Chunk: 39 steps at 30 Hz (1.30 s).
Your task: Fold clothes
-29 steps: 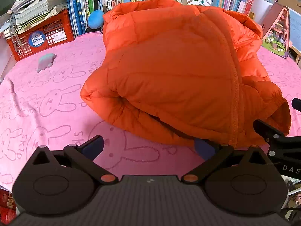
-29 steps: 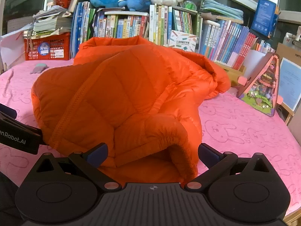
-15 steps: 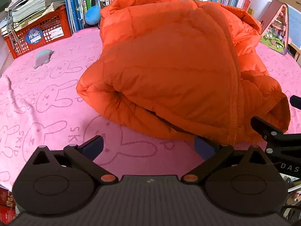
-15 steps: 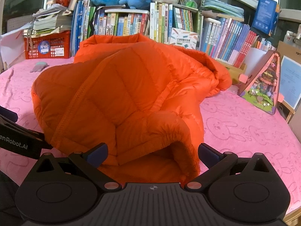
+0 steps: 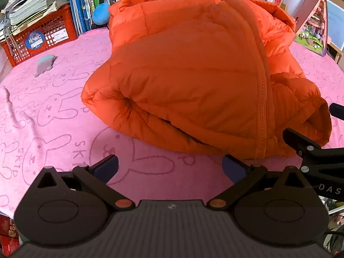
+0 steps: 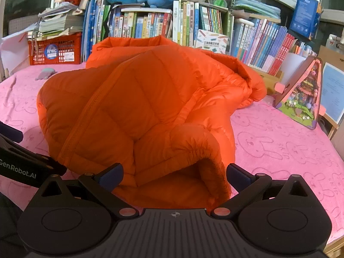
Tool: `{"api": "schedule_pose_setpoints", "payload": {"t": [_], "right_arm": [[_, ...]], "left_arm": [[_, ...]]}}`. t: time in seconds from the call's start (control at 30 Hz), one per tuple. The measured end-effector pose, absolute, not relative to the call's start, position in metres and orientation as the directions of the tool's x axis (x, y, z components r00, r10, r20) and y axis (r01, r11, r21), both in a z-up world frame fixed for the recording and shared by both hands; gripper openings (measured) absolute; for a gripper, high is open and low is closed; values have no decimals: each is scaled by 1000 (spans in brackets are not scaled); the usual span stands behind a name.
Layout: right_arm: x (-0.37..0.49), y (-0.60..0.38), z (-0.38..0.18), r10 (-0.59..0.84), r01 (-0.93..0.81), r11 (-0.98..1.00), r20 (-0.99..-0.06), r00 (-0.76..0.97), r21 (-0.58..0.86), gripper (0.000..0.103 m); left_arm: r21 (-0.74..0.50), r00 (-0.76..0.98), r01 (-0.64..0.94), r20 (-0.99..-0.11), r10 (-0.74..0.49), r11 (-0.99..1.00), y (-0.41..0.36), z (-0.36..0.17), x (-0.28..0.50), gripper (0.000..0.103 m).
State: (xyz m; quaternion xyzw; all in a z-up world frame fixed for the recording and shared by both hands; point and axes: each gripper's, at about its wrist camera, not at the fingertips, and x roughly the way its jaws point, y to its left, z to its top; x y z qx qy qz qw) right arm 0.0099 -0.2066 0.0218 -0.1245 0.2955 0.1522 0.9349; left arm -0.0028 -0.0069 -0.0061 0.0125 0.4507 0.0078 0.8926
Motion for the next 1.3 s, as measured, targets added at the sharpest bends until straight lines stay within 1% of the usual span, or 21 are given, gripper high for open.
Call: {"api": "schedule_pose_setpoints", "payload": {"t": [1.3], "right_arm": [[7, -201, 26, 206, -364, 920, -604, 769, -149, 103]], "left_arm": [[33, 566, -32, -823, 45, 999, -8, -11, -1, 103]]}}
